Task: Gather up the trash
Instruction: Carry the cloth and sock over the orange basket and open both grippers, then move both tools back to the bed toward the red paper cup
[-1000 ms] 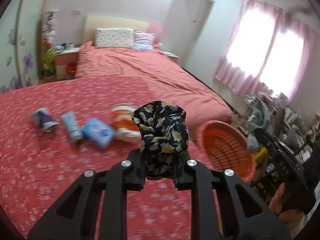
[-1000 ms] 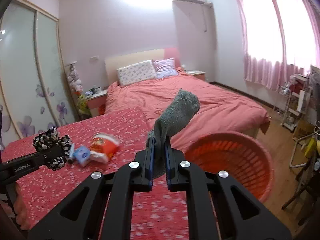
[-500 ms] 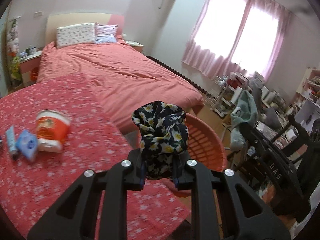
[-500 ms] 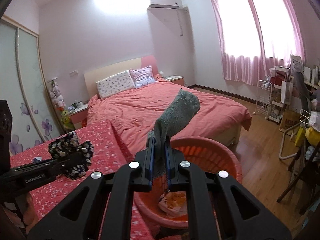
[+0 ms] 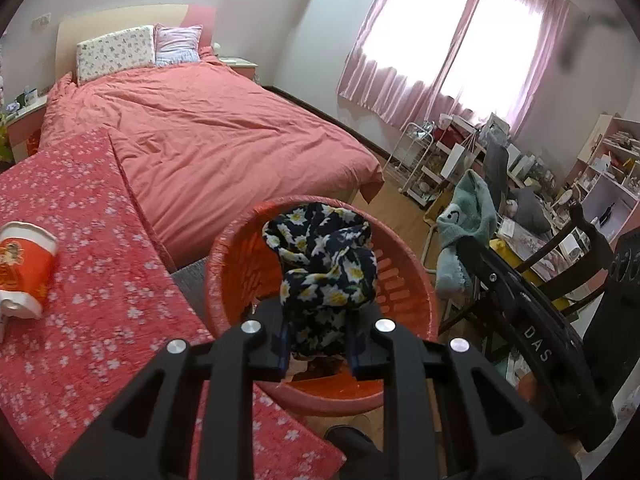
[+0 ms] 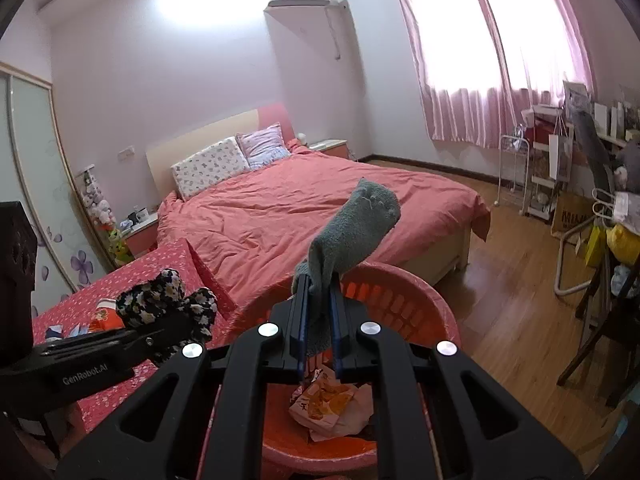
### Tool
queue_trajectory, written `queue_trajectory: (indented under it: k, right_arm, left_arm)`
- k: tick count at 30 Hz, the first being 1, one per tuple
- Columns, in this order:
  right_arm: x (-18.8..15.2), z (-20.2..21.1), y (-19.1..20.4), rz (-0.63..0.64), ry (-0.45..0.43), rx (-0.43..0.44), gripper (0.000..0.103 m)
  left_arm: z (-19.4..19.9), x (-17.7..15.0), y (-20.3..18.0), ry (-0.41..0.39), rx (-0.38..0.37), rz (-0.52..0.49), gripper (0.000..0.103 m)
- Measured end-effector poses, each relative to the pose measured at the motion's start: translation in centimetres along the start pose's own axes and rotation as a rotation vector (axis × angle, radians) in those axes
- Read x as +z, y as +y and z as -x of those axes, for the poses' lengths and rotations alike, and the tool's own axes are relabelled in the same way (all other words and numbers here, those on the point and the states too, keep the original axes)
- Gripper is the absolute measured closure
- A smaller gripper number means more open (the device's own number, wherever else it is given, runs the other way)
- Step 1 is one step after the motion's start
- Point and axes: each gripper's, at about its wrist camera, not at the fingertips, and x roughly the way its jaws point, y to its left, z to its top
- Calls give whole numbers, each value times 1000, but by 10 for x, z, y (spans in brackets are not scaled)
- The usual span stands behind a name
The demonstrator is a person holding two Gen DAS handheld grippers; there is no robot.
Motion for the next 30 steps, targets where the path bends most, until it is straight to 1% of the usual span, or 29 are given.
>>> queue_trajectory:
  k: [4, 7, 9, 10, 12, 16, 18, 20, 22, 24, 26, 28, 29, 30]
  right_arm:
    - [-3, -5, -6, -16, 16, -4, 93]
    - [-3, -9, -8, -27, 38, 2, 93]
    - [-1, -12, -10, -41, 56, 11, 90]
    - [-1, -14, -11, -46, 66, 15, 89]
    - [-2, -17, -15, -54, 87, 18, 80]
    - [-5, -18, -14, -67, 107, 13, 73]
    - [-6, -17, -13, -67, 106, 6, 66]
    - [-6, -14, -11, -59, 105, -2, 65]
    - [-5, -15, -11, -52, 105, -7, 64]
    - [-5, -13, -7, -42, 103, -10, 58]
    - [-5, -13, -3, -35, 100, -11, 55]
    - [-4, -13, 1, -23, 100, -10, 54]
    - [-4, -12, 6, -12, 99, -7, 54]
    - [-4, -12, 8, -6, 98, -6, 51]
  left_arm:
    - [-15, 0, -3, 24, 0, -4, 80]
    - [-25, -2, -1, 39, 9, 2, 76]
    - [-28, -2, 1, 50, 19, 11, 67]
    - [-30, -3, 2, 54, 23, 15, 65]
    - [-32, -4, 6, 58, 31, 24, 55]
    - [-33, -6, 13, 63, 46, 37, 47]
    - [-30, -8, 17, 61, 62, 42, 46]
    - [-26, -10, 20, 54, 83, 42, 45]
    - [-19, -11, 24, 41, 110, 40, 40]
    - [-9, -14, 30, 19, 148, 35, 38]
    - [1, -15, 37, 2, 177, 41, 37]
    - [11, -16, 43, -11, 197, 49, 34]
    - [18, -17, 49, -22, 219, 52, 33]
    - [23, -18, 54, -30, 235, 53, 31]
